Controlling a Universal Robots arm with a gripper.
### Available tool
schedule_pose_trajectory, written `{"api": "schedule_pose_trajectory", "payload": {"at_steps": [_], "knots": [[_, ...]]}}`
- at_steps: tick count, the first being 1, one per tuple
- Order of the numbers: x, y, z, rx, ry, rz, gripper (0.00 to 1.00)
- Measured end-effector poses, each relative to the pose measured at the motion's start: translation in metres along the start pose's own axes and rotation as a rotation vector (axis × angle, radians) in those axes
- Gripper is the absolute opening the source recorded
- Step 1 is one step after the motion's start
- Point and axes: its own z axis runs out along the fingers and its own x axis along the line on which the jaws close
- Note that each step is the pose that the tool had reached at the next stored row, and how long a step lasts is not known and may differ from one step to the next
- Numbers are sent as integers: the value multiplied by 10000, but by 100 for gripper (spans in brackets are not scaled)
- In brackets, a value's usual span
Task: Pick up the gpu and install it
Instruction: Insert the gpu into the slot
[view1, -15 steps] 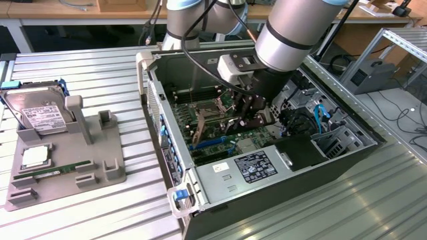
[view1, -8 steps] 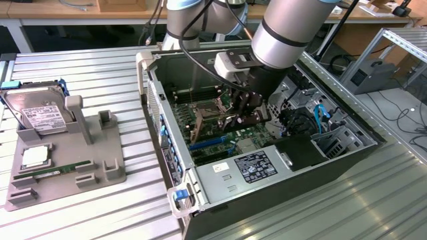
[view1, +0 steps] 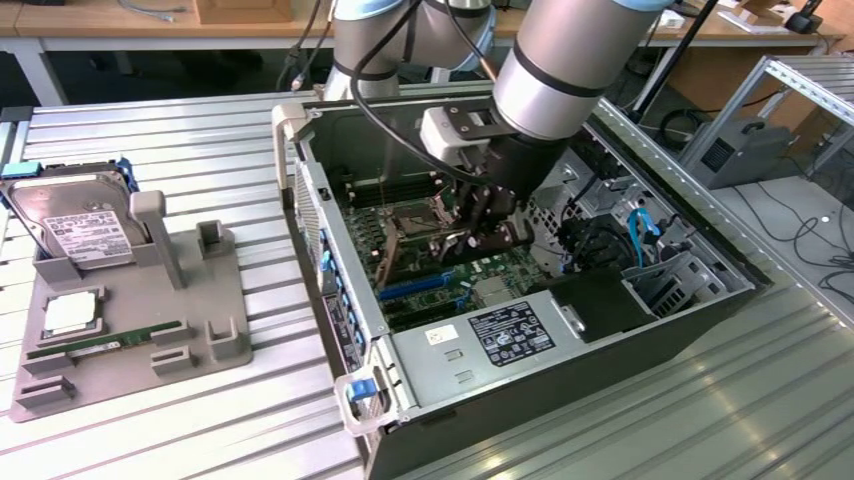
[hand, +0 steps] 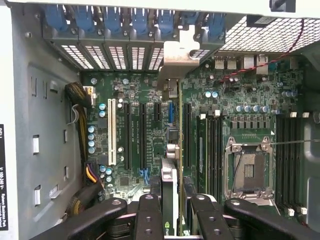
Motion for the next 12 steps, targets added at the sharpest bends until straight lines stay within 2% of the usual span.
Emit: {"api": "schedule_pose_trajectory", "payload": {"at_steps": [6,7,9,10,12], "knots": [[-15,25,39,0,0,-1,27],[-24,33,50,0,28,2,27],[-48,34,61,4,271,33,27],[-69,34,64,5,420,40,27],[-154,34,75,7,674,52,27]]}}
